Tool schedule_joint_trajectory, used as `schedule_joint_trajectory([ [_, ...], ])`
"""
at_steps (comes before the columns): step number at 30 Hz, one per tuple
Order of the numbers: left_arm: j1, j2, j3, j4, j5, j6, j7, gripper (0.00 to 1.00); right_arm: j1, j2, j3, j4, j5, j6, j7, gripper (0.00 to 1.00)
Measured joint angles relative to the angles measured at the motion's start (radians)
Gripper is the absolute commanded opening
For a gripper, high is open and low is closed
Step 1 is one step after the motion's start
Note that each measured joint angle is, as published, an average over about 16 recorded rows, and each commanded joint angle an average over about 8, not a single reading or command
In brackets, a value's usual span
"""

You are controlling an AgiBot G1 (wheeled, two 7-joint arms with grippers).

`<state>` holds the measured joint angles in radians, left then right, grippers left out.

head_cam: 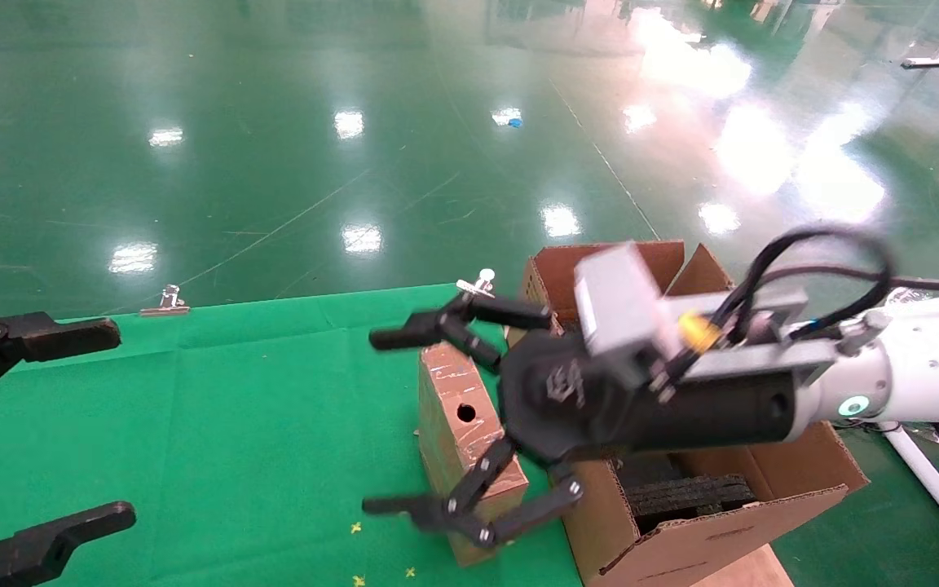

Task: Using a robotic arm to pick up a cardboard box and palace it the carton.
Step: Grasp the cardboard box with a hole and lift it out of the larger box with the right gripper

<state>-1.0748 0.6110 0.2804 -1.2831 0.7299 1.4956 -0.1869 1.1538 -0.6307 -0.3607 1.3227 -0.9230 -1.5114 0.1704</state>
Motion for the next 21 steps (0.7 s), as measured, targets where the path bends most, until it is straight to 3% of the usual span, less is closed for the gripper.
schedule_joint_trajectory([
  [6,0.0,0.0,0.0,0.0,0.0,0.0,0.0,1.0,0.12,-0.058,-0.12,0.021,-0.203,-0.027,0.024,1.0],
  [13,0.0,0.0,0.001,0.0,-0.001,0.0,0.001,1.0,0.322,-0.161,-0.308,0.027,-0.448,-0.054,0.09,1.0],
  [21,0.0,-0.001,0.002,0.0,-0.001,-0.001,0.001,1.0,0.555,-0.239,-0.499,0.024,-0.61,-0.063,0.164,1.0],
])
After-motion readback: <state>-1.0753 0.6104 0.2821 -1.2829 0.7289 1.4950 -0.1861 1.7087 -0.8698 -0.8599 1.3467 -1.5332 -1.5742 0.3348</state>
